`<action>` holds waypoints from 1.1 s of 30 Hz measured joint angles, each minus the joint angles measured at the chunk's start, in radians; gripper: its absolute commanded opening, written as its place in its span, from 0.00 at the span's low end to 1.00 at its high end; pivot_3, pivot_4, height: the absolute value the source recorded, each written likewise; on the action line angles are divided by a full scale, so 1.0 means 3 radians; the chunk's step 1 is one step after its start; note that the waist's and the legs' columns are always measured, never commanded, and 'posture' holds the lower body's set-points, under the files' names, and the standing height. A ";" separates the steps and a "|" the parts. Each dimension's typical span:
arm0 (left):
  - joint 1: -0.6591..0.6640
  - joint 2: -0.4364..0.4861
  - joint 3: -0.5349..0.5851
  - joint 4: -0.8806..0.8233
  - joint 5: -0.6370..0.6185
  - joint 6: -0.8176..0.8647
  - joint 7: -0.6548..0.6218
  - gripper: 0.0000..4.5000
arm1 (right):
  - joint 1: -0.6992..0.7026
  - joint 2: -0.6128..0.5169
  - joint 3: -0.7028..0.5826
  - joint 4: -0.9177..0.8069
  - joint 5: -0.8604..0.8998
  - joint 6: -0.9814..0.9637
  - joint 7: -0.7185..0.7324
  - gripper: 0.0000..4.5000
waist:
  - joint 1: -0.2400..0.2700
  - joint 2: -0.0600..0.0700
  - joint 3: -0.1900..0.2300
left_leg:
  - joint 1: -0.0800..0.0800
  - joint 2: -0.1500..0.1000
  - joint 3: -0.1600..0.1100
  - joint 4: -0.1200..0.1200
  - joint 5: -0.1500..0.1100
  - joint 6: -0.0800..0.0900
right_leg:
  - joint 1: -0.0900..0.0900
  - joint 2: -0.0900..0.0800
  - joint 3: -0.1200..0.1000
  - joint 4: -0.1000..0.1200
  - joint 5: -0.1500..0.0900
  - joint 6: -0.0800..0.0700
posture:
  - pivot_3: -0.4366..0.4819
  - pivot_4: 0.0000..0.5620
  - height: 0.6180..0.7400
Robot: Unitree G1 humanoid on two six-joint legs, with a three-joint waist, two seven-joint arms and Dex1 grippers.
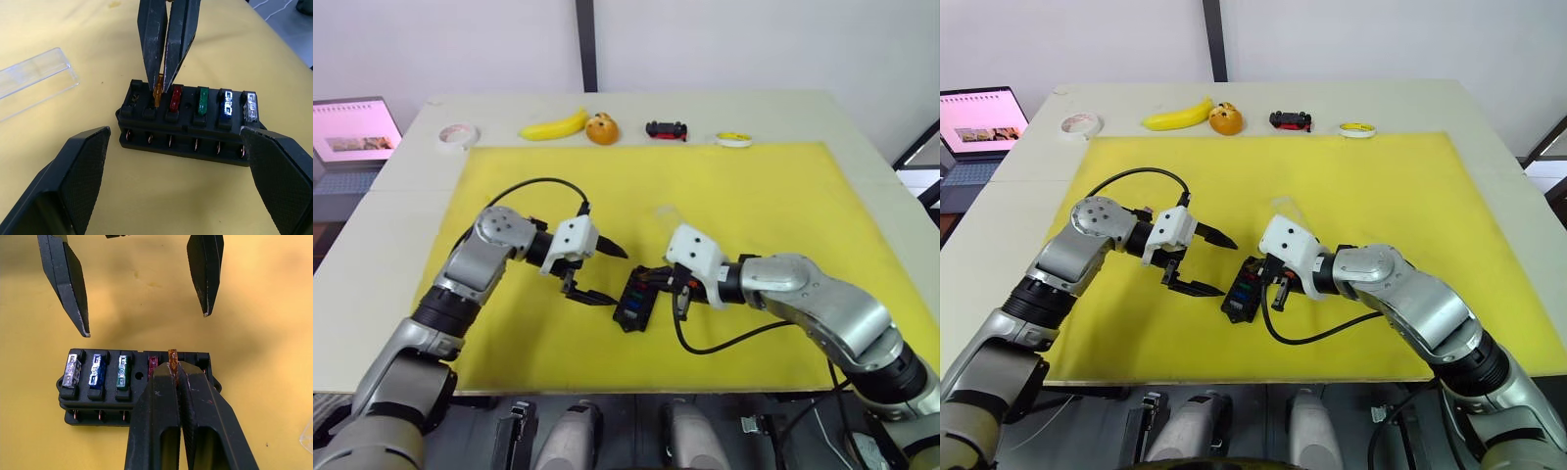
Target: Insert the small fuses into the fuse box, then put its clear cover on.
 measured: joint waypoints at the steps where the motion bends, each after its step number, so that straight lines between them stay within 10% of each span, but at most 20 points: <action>1: 0.0000 -0.0001 0.0000 0.0000 0.0000 0.0000 0.0000 0.99 | 0.0000 0.0008 0.0000 0.0004 -0.0011 0.0000 0.0004 0.00 | 0.0000 0.0000 0.0000 | 0.0000 0.0000 0.0000 0.0000 0.0000 0.0000 | 0.0000 0.0000 0.0000 0.0000 0.0000 0.0000 | 0.48 0.27 1.00; 33: 0.0036 -0.0013 0.0001 -0.0061 0.0028 0.0001 0.0014 0.99 | 0.0009 0.0131 -0.0069 0.0043 -0.0170 0.0125 0.0077 0.00 | -0.0006 0.0000 0.0000 | 0.0000 -0.0001 0.0002 0.0005 0.0000 0.0000 | -0.0004 -0.0001 0.0002 0.0013 0.0000 0.0000 | 0.48 0.27 1.00</action>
